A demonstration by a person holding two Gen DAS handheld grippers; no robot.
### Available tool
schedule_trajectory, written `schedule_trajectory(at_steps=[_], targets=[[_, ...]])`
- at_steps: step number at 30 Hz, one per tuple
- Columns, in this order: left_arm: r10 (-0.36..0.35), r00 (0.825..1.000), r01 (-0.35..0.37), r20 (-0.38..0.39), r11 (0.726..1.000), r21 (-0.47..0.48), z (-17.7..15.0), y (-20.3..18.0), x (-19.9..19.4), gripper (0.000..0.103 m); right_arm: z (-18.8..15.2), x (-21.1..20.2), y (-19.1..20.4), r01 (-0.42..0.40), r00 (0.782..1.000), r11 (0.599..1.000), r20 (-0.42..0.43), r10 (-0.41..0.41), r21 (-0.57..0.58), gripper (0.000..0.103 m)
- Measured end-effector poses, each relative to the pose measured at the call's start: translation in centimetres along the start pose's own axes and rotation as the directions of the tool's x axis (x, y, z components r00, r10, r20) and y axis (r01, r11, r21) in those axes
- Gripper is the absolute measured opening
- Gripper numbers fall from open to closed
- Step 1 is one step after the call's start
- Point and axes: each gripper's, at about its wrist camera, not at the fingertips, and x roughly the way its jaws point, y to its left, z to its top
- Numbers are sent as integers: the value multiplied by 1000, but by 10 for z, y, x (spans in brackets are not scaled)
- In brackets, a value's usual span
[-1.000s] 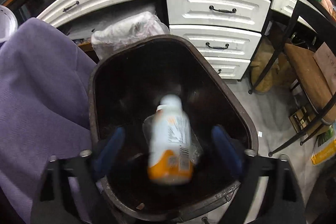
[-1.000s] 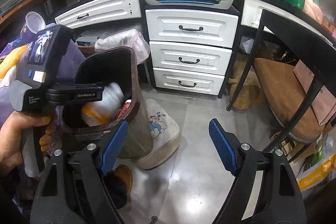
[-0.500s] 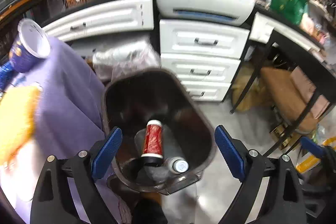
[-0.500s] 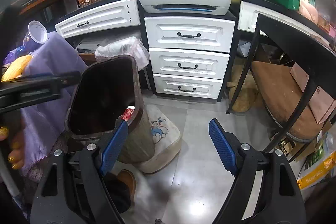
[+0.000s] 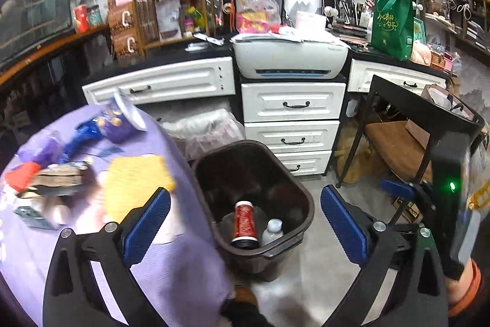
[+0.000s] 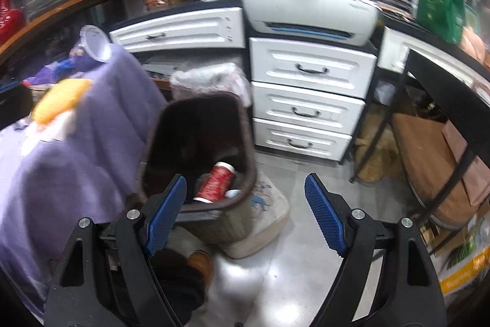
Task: Collect trash
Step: 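Grasp the yellow foam net with the left tool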
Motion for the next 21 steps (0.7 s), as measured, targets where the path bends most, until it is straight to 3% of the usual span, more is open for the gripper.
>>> schedule_trajectory(at_steps=[9, 11, 15, 19, 21], targets=[[52, 998, -52, -37, 999, -12, -25, 59, -28, 97, 24, -15, 65, -113, 991, 987, 56, 120, -112, 84], [67, 996, -69, -59, 997, -23, -29, 71, -25, 96, 27, -19, 77, -117, 989, 984, 78, 128, -134, 84], [5, 996, -15, -94, 994, -107, -26, 93, -15, 90, 34, -19, 87, -121, 988, 983, 84, 133, -142, 84], [-5, 992, -11, -128, 992, -125, -16, 96, 8, 85, 41, -21, 87, -124, 986, 983, 93, 138, -136, 84], [-3, 987, -18, -158, 991, -133, -9, 98, 25, 78, 43, -22, 84, -115, 986, 984, 102, 129, -134, 84]])
